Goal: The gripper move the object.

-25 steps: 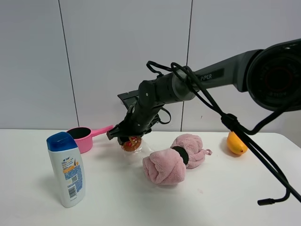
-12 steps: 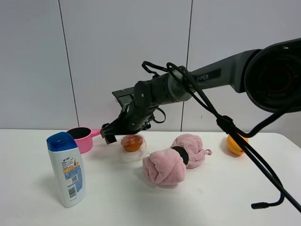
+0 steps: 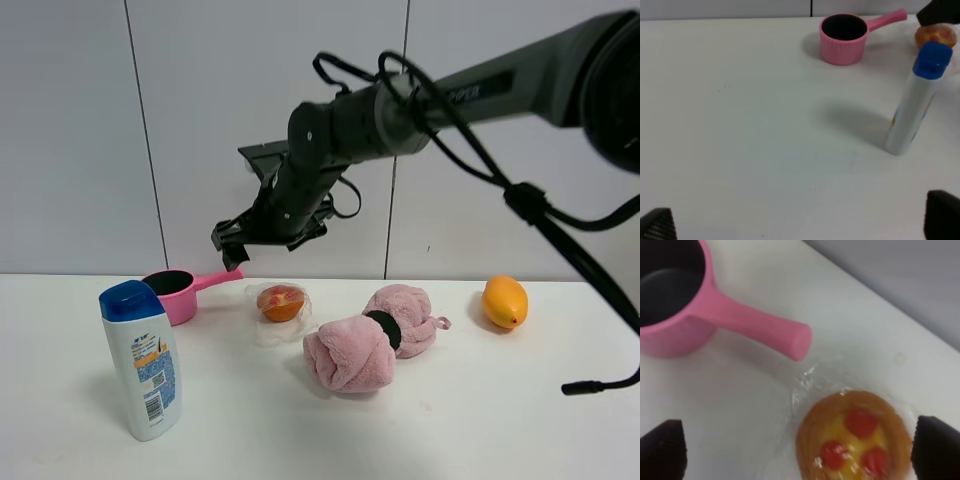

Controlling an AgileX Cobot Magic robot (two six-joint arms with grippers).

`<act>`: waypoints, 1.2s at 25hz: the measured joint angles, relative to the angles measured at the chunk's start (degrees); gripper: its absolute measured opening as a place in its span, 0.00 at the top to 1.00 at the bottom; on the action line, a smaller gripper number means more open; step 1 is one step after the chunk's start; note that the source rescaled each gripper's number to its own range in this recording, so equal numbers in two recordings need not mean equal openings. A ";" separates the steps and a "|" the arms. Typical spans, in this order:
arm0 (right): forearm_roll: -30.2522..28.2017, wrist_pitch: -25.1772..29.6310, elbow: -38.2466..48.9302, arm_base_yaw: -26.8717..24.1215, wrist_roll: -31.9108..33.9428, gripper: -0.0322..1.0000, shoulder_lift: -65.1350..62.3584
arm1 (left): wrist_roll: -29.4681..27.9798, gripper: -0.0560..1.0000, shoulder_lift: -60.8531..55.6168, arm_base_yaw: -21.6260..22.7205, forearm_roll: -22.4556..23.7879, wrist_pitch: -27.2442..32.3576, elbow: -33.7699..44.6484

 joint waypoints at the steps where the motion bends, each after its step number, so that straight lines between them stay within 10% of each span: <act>1: 0.00 1.51 0.00 0.00 0.00 0.00 -1.71 | 0.00 0.00 0.00 0.00 0.00 0.00 0.00; 20: -8.95 35.20 -0.02 -1.76 0.00 0.00 -29.15 | 0.00 0.00 0.00 0.00 0.00 0.00 0.00; 30: -14.94 36.32 0.11 -11.86 0.47 0.00 -39.61 | 0.00 0.00 0.00 0.00 0.00 0.00 0.00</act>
